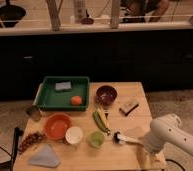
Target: Place brush in red bowl
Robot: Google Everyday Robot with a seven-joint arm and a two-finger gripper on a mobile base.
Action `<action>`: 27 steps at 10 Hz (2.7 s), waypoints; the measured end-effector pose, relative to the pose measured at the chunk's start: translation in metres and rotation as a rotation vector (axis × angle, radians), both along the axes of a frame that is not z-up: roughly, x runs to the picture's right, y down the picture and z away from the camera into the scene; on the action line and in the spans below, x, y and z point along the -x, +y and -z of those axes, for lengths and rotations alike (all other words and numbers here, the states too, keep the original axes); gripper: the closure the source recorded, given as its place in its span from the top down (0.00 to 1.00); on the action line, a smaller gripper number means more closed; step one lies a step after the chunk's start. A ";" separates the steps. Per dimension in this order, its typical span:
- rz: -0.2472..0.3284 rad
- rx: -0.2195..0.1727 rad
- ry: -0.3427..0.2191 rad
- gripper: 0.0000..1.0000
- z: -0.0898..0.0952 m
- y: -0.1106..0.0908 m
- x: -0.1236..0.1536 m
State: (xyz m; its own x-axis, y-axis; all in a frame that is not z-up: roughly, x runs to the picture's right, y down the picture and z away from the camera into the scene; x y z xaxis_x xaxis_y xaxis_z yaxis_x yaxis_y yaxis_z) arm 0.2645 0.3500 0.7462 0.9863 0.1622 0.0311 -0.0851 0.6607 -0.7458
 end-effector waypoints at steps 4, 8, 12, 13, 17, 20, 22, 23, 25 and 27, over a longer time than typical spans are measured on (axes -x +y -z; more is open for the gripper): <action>-0.002 -0.010 -0.002 0.80 -0.001 -0.001 0.002; 0.004 -0.013 -0.008 0.80 -0.002 -0.003 0.005; 0.008 -0.032 -0.028 0.80 -0.007 -0.009 0.017; 0.012 -0.034 -0.032 0.78 -0.008 -0.010 0.019; 0.016 -0.067 -0.060 0.39 -0.017 -0.021 0.037; 0.017 -0.066 -0.062 0.11 -0.014 -0.024 0.037; 0.014 -0.061 -0.060 0.00 -0.013 -0.020 0.035; 0.020 -0.064 -0.067 0.00 -0.017 -0.023 0.038; 0.026 -0.077 -0.083 0.00 -0.027 -0.036 0.045; 0.032 -0.081 -0.090 0.00 -0.029 -0.040 0.045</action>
